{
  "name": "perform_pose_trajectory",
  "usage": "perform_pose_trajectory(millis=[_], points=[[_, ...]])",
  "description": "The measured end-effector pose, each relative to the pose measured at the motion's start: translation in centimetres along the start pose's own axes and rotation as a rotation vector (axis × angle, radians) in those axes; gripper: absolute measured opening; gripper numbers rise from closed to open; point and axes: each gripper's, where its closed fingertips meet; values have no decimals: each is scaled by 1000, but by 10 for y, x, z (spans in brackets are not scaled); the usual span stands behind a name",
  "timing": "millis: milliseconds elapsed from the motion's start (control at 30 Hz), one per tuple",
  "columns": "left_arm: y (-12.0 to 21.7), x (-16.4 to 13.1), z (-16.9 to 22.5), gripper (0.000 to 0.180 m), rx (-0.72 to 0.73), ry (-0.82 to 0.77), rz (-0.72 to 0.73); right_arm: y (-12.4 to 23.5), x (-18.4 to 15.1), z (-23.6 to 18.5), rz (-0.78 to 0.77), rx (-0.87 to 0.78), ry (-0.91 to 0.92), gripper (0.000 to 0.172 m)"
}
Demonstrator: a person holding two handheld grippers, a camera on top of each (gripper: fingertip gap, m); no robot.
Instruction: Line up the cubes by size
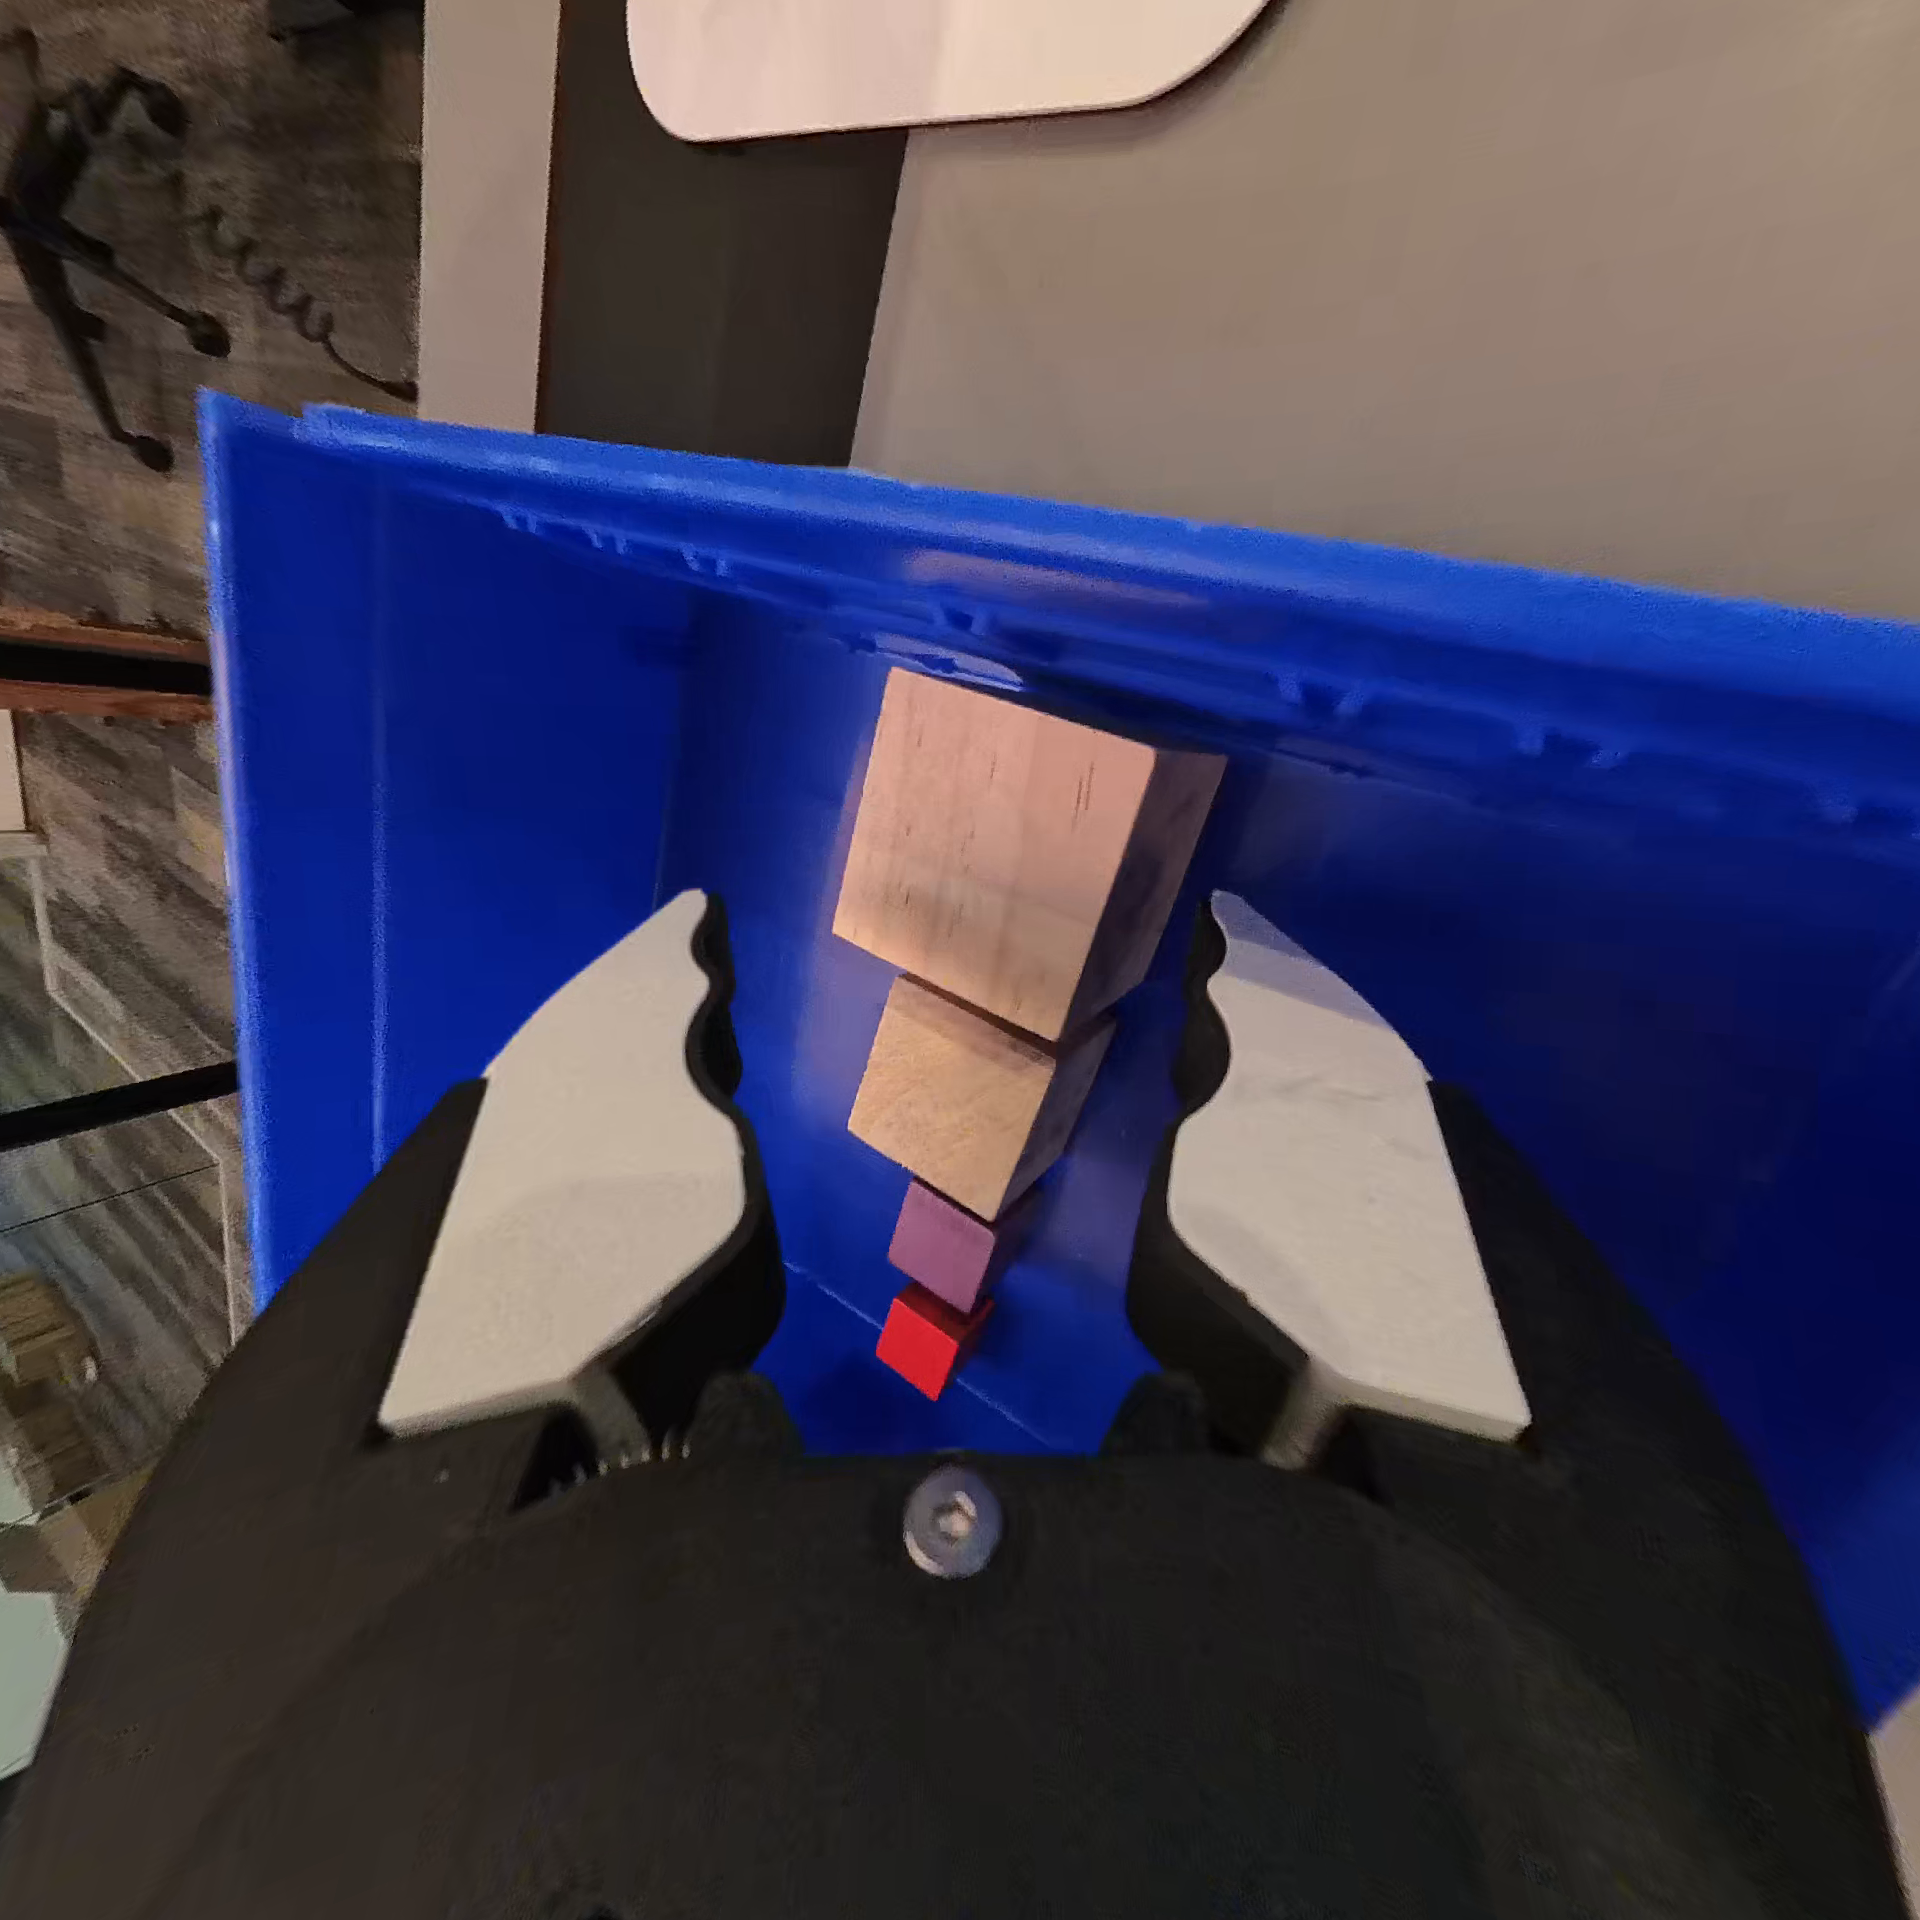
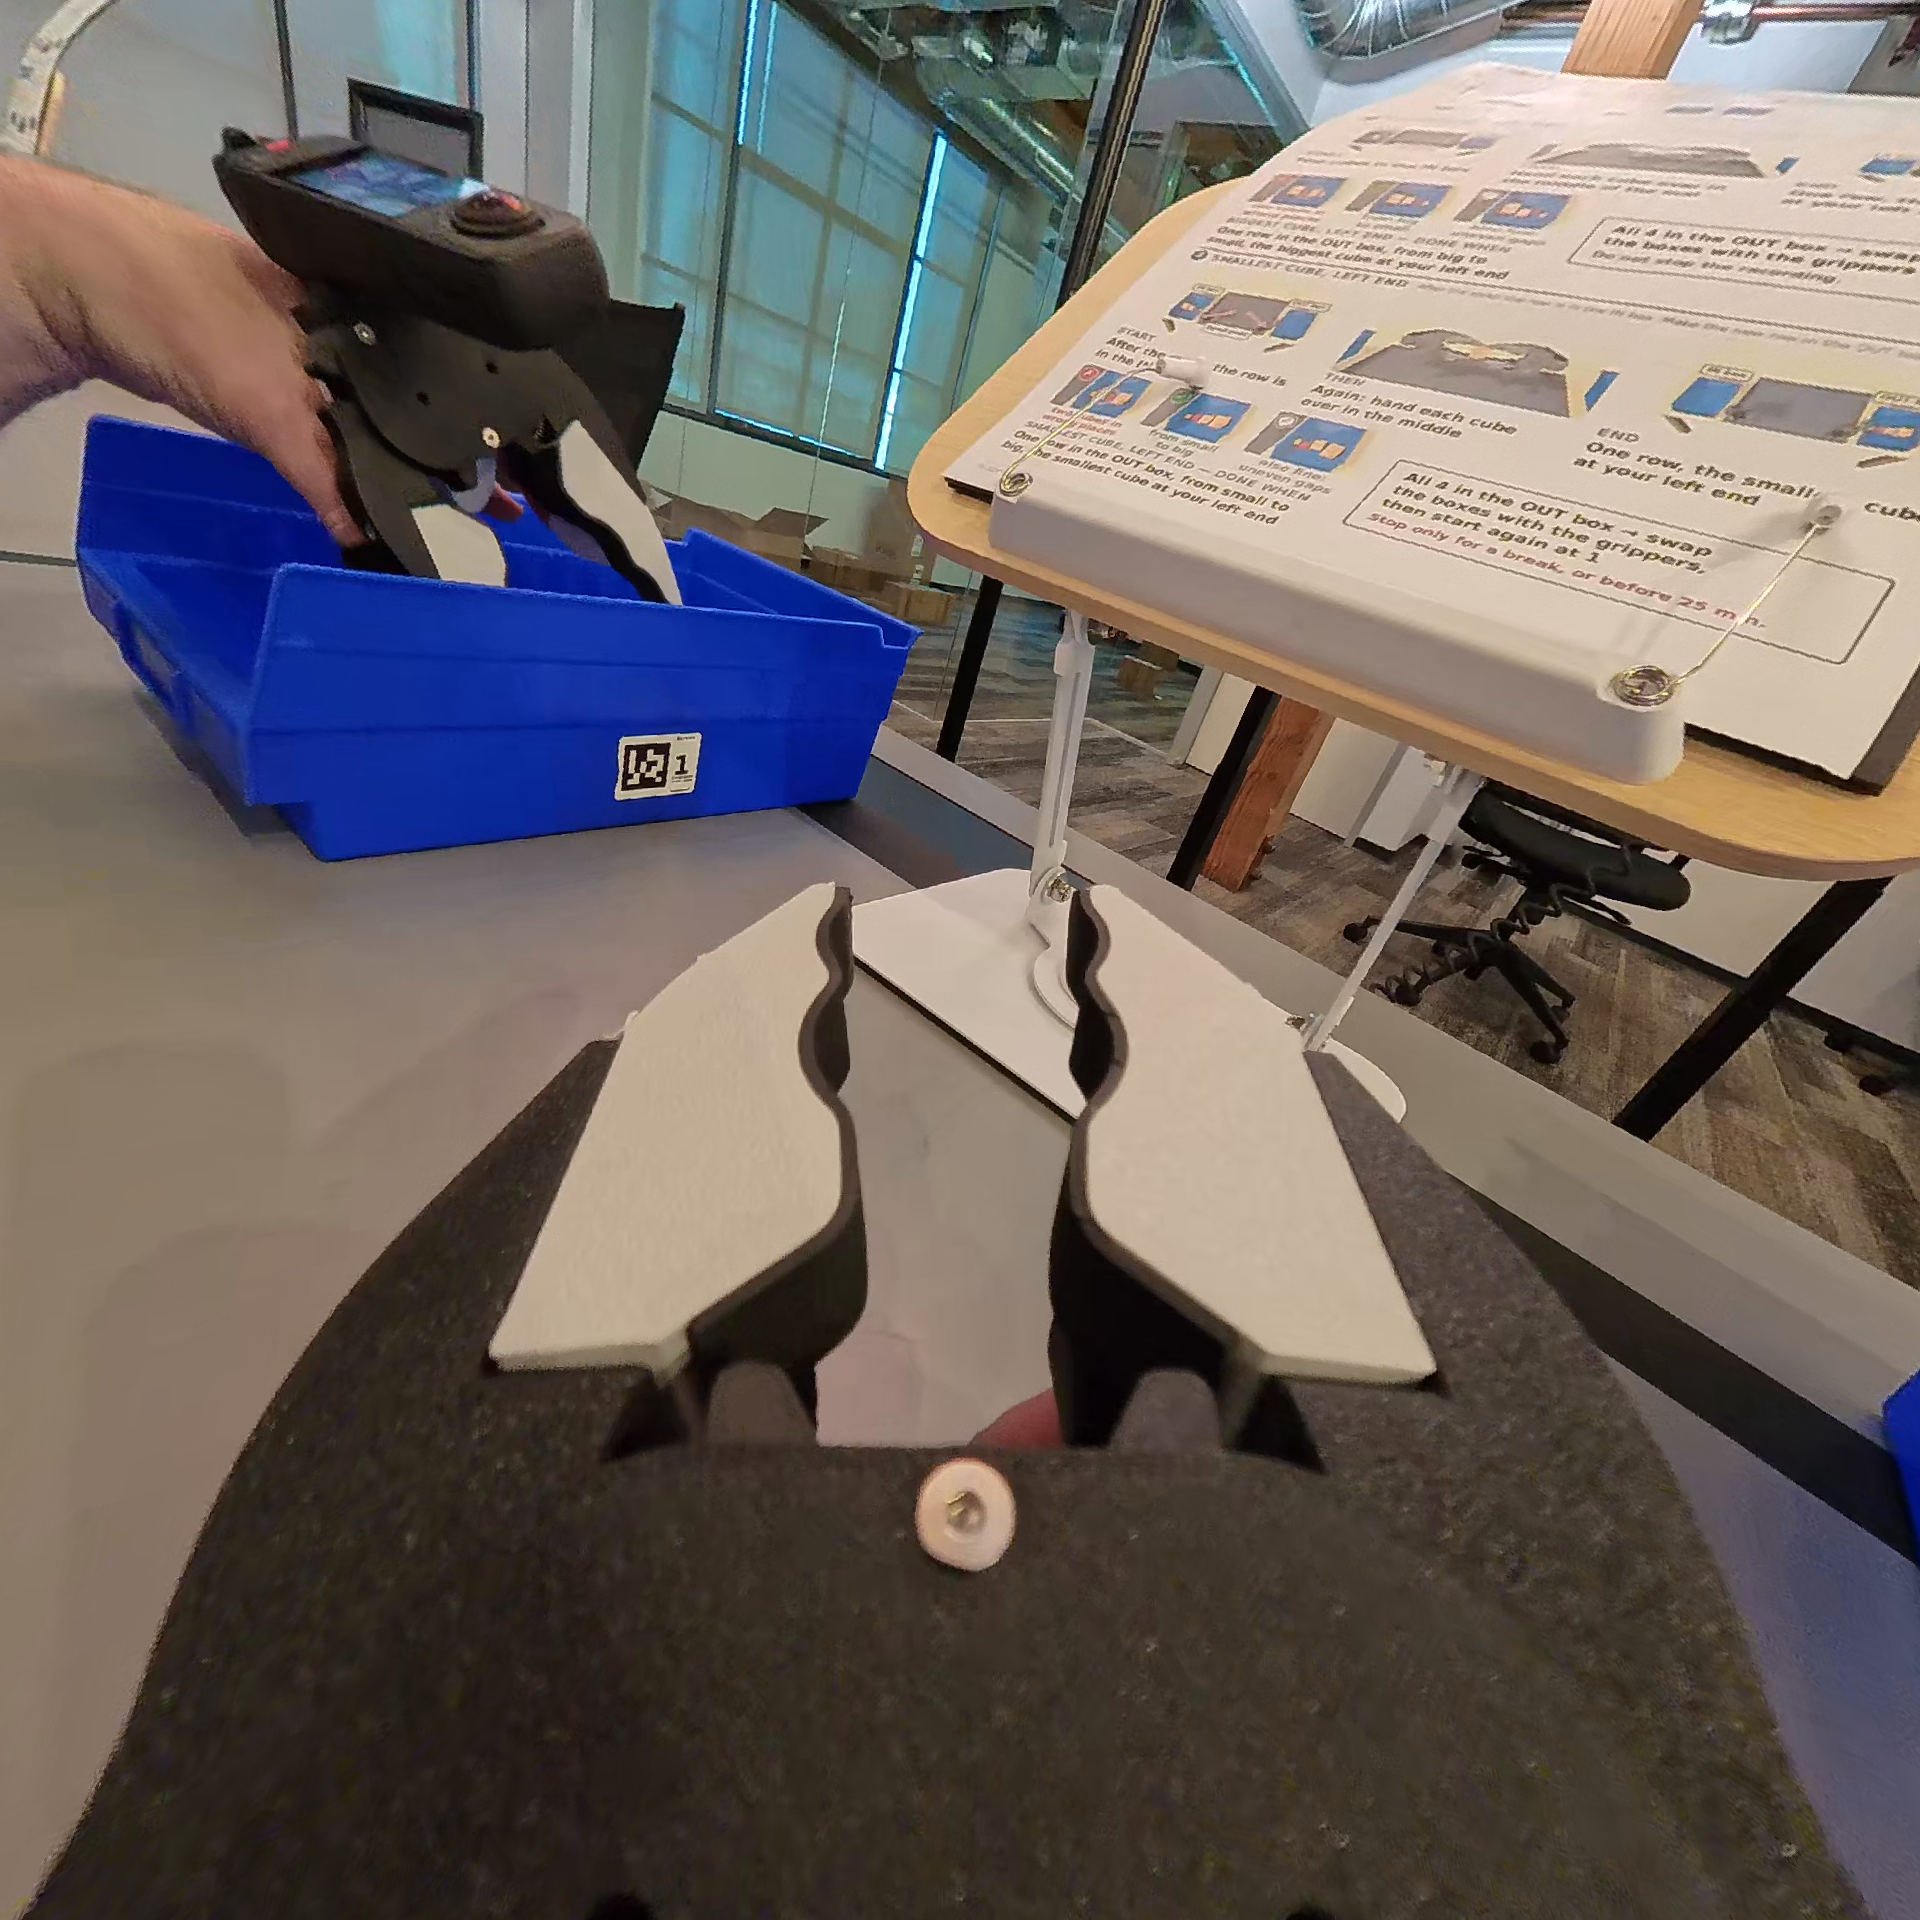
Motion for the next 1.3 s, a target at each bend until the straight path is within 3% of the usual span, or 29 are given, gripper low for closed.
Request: perform_pose_trajectory(millis=[567,1300], points=[[-23,1,11,68,-26,-59,-18,0,0,-2,-2,5,14,39],[27,-2,-22,58,143,-56,12,-1,-1,-3,-6,8,18,39]])
Point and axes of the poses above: each gripper's, where its closed fingertips meet, y back along the fingers, x out of its top, z = x × y across the jaws, and after that the axes turned 2 degrees about x, right-handed
